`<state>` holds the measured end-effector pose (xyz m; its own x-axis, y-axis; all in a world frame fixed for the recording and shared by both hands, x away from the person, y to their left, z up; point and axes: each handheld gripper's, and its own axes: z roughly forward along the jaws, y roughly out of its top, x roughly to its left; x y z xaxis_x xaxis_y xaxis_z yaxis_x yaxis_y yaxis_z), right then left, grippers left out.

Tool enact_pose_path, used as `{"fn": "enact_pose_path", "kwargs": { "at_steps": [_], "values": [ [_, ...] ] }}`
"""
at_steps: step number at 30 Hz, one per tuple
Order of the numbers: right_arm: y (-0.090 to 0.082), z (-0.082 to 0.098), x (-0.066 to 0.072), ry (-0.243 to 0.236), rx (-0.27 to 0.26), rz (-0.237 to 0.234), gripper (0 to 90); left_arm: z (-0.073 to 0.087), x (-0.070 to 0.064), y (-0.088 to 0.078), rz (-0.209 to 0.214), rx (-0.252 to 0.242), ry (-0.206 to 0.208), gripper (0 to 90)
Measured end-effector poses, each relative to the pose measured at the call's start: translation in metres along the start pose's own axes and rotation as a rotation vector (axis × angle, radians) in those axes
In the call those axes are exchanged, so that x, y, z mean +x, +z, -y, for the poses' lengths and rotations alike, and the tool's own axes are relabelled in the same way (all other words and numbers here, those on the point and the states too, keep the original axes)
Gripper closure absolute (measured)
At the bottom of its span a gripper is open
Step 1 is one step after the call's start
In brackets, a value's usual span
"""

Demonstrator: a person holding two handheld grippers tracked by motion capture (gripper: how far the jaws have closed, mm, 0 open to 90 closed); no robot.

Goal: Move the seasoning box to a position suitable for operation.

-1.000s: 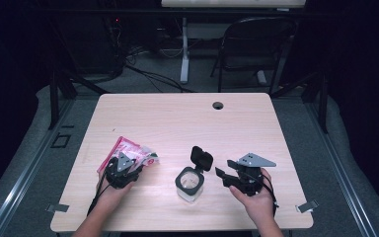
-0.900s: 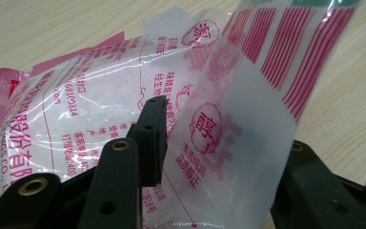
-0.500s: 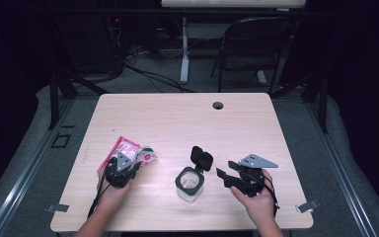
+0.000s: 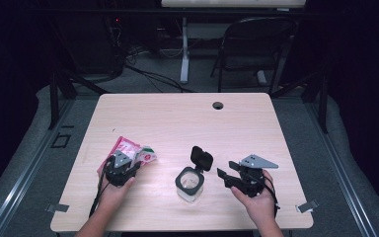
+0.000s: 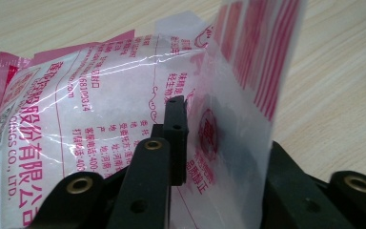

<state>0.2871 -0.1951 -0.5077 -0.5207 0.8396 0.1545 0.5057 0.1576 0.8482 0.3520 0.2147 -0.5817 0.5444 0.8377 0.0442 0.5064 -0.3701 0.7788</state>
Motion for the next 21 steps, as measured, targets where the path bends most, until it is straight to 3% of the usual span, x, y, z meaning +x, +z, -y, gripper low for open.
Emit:
{"fn": "enact_pose_path", "kwargs": {
  "at_steps": [5,14,21],
  "values": [
    [0.0005,0.0008,0.0002,0.003,0.004,0.001,45.5,0.0006,-0.0007,0.0017,-0.009,0.001,-0.017,75.4],
    [0.0,0.0013,0.0018,-0.002,-0.001,0.002,45.9,0.0026,-0.0037,0.003,-0.037,0.001,0.048,76.7],
    [0.0011,0.0024,0.0014,0.002,-0.005,0.001,45.8,0.0028,-0.0031,0.0023,-0.049,-0.002,0.038,83.9]
  ]
}}
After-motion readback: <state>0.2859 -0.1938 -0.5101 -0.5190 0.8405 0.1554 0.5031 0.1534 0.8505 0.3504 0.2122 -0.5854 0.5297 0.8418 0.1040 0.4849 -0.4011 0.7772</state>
